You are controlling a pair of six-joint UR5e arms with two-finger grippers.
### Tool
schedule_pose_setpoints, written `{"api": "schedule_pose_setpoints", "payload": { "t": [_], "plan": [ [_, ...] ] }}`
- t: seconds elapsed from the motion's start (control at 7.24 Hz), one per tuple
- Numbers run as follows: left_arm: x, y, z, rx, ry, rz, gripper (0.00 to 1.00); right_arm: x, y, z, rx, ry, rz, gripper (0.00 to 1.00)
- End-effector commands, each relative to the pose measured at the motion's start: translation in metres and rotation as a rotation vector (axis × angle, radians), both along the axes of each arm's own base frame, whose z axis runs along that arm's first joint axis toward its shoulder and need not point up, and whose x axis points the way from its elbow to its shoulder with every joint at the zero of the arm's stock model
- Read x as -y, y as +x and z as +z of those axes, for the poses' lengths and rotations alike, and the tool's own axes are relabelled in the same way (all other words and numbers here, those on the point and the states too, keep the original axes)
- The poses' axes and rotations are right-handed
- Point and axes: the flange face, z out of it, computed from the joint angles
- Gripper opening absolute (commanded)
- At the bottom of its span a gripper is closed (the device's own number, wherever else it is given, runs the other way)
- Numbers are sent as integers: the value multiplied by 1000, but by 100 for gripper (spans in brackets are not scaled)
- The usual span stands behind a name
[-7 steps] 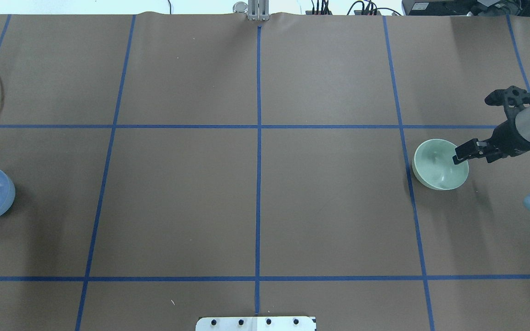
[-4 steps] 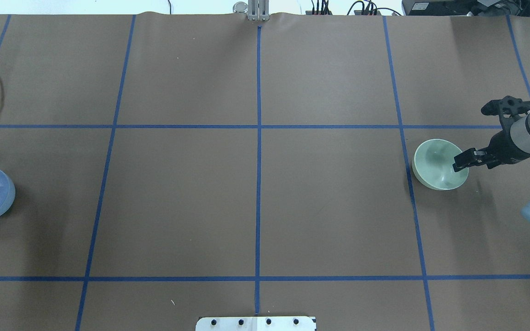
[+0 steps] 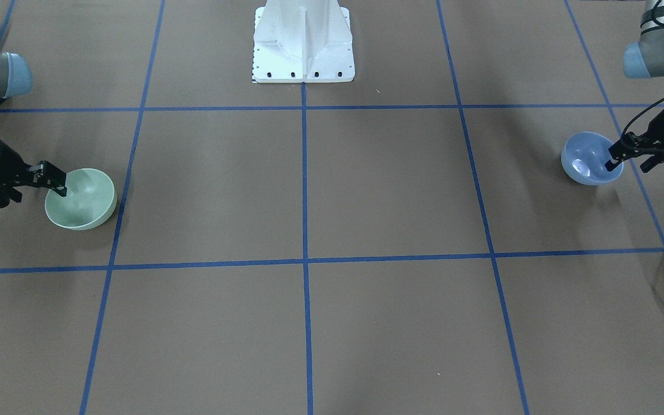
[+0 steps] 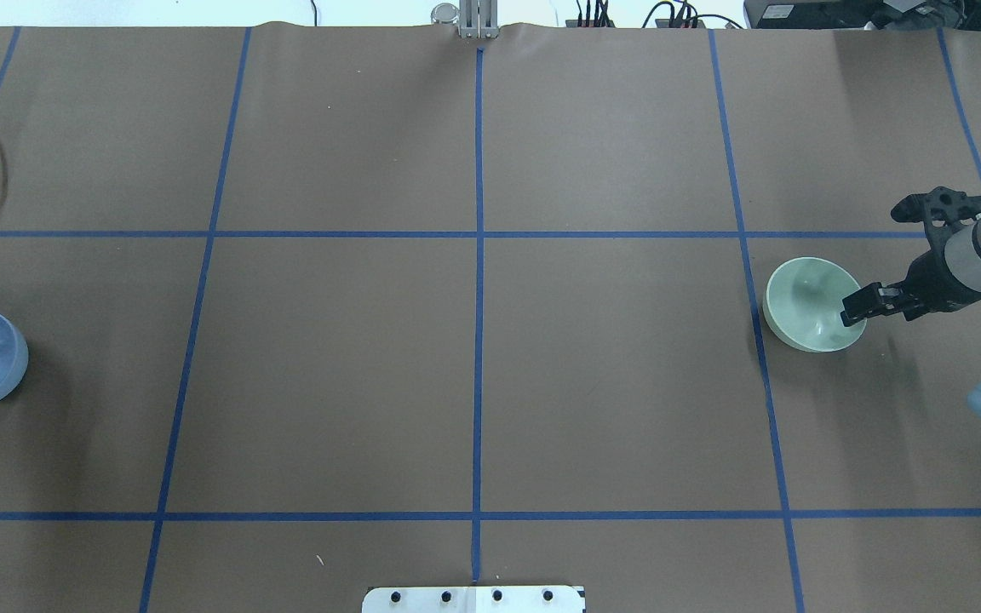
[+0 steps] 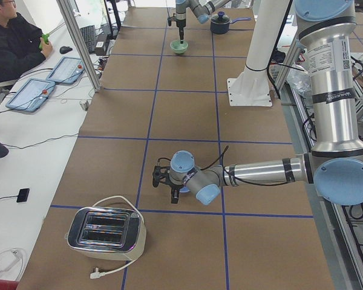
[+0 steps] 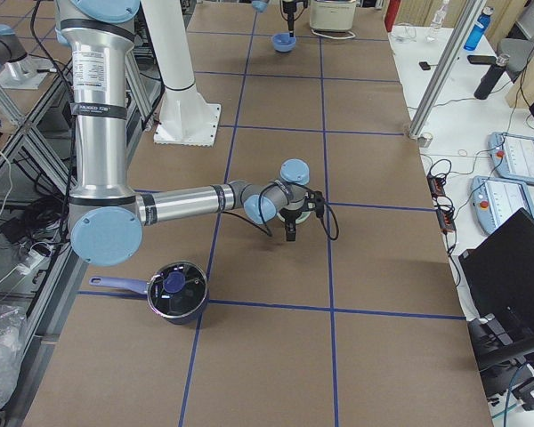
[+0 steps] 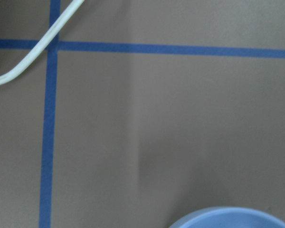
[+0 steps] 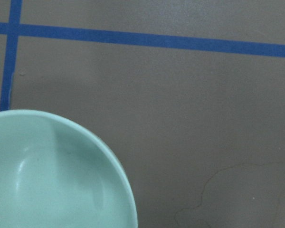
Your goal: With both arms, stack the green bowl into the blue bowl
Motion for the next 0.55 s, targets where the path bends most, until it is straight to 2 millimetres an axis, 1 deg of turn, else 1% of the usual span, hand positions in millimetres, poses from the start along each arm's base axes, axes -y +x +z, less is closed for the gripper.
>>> {"api": "schedule_pose_setpoints", "payload": {
  "t": [0.0, 0.14, 0.28, 0.41],
  "plan": [
    [-7, 6, 7, 9, -3, 28, 98, -1, -2, 1, -1, -5, -5, 100],
    [-8, 8, 9, 12, -4, 35, 97, -1, -2, 1, -2, -4, -4, 100],
    [-9, 11, 9, 11, -3, 42, 91, -1, -3, 1, -1, -3, -6, 99],
    [-10, 12, 9, 10, -1, 45, 75, 0, -5, -2, 3, -2, -6, 85]
  ]
}}
